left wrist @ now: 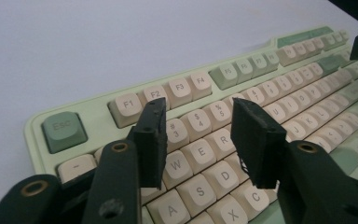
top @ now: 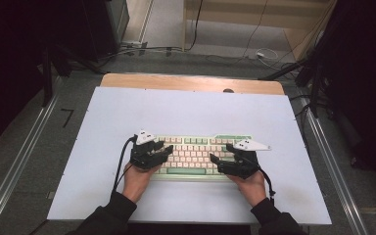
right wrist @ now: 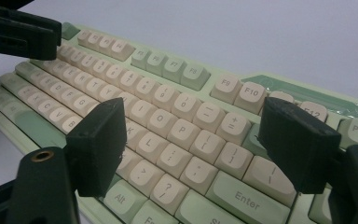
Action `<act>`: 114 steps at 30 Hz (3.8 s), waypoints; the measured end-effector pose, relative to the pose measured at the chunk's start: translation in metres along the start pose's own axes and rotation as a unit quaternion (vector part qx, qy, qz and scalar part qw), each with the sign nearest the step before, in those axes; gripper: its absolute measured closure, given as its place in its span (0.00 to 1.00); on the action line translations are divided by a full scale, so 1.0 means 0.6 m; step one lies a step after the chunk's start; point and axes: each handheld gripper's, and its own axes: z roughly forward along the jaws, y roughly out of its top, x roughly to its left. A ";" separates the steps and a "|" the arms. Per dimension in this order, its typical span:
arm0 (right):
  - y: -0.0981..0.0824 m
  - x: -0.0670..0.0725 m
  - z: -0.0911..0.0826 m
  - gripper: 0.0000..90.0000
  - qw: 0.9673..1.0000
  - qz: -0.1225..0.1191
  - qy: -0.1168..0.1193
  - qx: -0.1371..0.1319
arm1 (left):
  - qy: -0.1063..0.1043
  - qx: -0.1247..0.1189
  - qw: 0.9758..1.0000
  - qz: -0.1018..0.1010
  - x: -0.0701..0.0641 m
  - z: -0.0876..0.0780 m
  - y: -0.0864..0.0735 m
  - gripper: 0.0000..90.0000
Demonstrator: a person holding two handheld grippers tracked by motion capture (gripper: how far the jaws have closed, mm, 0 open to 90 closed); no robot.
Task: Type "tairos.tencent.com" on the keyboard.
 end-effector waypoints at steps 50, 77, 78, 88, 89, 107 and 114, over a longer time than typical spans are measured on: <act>0.002 0.078 0.051 0.97 0.995 -0.058 0.076 0.034 | -0.005 -0.042 0.999 -0.002 0.022 -0.035 -0.041 0.50; -0.002 0.093 0.068 0.96 0.993 -0.069 0.077 0.052 | 0.006 -0.033 0.999 0.008 0.017 -0.040 -0.039 0.50; 0.000 0.092 0.065 0.96 0.994 -0.065 0.076 0.046 | 0.006 -0.031 0.999 0.008 0.017 -0.039 -0.039 0.50; 0.015 0.066 0.041 0.50 0.997 -0.030 0.076 -0.002 | 0.014 -0.031 0.999 0.007 0.014 -0.040 -0.040 0.47; 0.015 0.064 0.040 0.45 0.997 -0.028 0.070 -0.006 | 0.014 -0.030 0.999 0.006 0.015 -0.041 -0.040 0.47; 0.011 0.045 0.038 0.26 1.000 0.000 0.008 -0.003 | 0.007 -0.032 0.999 0.006 0.013 -0.037 -0.042 0.41; 0.010 0.041 0.035 0.26 1.000 0.001 0.001 -0.006 | -0.002 -0.041 0.999 0.013 0.007 -0.039 -0.043 0.54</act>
